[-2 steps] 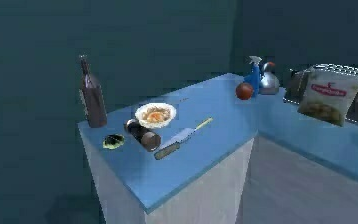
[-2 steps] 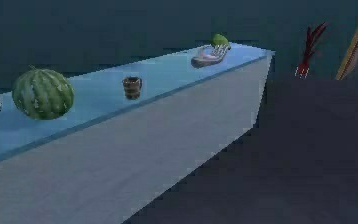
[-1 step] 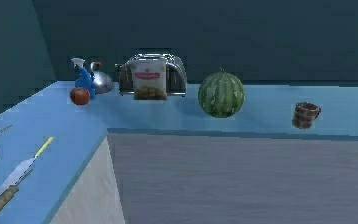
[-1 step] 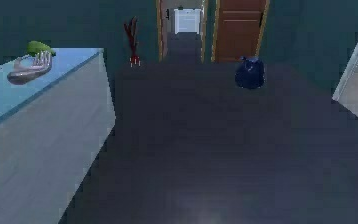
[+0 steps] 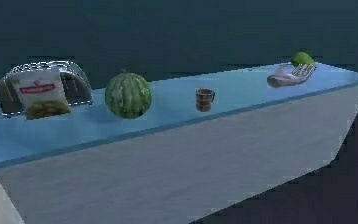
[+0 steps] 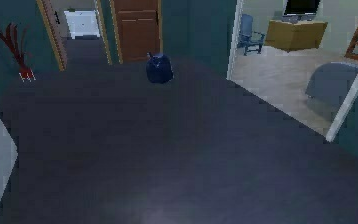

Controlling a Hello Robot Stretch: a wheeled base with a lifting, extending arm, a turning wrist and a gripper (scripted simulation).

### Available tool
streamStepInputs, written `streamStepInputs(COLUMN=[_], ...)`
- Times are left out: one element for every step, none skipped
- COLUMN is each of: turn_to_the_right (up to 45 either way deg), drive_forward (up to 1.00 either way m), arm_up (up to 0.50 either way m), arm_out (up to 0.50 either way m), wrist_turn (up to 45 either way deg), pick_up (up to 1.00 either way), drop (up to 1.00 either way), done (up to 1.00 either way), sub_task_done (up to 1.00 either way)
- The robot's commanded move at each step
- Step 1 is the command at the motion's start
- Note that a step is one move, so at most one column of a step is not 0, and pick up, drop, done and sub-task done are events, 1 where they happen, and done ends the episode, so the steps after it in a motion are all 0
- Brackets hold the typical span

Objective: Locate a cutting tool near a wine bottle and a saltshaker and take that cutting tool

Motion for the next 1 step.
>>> streamStepInputs(turn_to_the_right=[0.0], drive_forward=[0.1], arm_up=[0.0], arm_out=[0.0], wrist_turn=[0.0], pick_up=[0.0], drop=[0.0], done=[0.0], sub_task_done=[0.0])
